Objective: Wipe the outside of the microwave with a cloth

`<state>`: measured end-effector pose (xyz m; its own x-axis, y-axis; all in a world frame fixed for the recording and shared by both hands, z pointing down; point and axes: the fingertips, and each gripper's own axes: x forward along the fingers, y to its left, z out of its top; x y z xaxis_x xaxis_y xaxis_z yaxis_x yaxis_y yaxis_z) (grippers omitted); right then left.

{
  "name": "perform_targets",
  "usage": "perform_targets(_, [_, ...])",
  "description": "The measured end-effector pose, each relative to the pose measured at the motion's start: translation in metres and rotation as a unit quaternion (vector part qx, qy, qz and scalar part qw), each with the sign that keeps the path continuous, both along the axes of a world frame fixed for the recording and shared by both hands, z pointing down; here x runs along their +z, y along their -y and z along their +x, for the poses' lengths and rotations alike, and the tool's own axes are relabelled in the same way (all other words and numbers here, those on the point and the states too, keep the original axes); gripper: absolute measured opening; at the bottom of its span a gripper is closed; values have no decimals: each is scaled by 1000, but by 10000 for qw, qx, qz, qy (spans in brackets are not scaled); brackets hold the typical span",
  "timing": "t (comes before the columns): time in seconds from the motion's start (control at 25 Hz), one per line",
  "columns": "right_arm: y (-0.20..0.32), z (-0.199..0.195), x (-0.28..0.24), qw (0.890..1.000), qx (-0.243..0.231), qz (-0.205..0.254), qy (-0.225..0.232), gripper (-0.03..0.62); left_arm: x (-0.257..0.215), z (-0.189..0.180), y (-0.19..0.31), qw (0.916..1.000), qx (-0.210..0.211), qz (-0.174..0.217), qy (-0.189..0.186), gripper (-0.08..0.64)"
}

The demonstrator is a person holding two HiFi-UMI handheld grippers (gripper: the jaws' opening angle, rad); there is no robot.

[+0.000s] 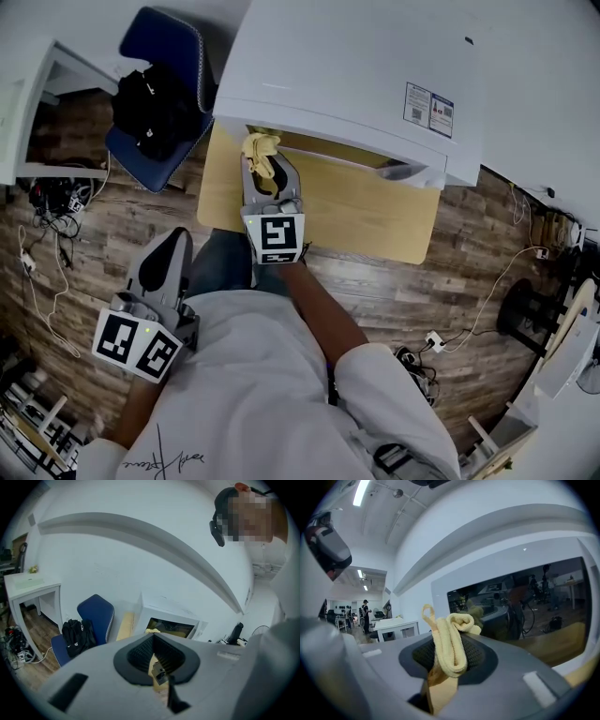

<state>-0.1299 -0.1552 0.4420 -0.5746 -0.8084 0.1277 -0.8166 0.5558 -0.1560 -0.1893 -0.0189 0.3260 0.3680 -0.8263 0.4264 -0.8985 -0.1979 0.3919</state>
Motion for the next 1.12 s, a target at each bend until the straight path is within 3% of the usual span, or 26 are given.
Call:
perform_targets(0.36, [1, -17, 3, 9999, -88, -40, 84, 109, 3, -5, 8, 9999, 37, -84, 54, -5])
perform_targets(0.64, [-3, -51, 3, 9984, -550, -81, 87, 109, -4, 2, 13, 9999, 75, 12, 87, -5])
perform_targets(0.8, [-25, -60, -11, 9917, -1233, -158, 339, 110, -6, 1, 13, 9999, 42, 76, 58, -5])
perform_targets(0.92, [-38, -37, -24, 9876, -1360, -454, 646, 110, -10, 3, 19, 9998, 40, 191, -51, -5])
perform_targets(1.12, [-35, 43, -45, 9961, -582, -253, 615, 107, -14, 21, 28, 9988, 222, 391, -169, -5])
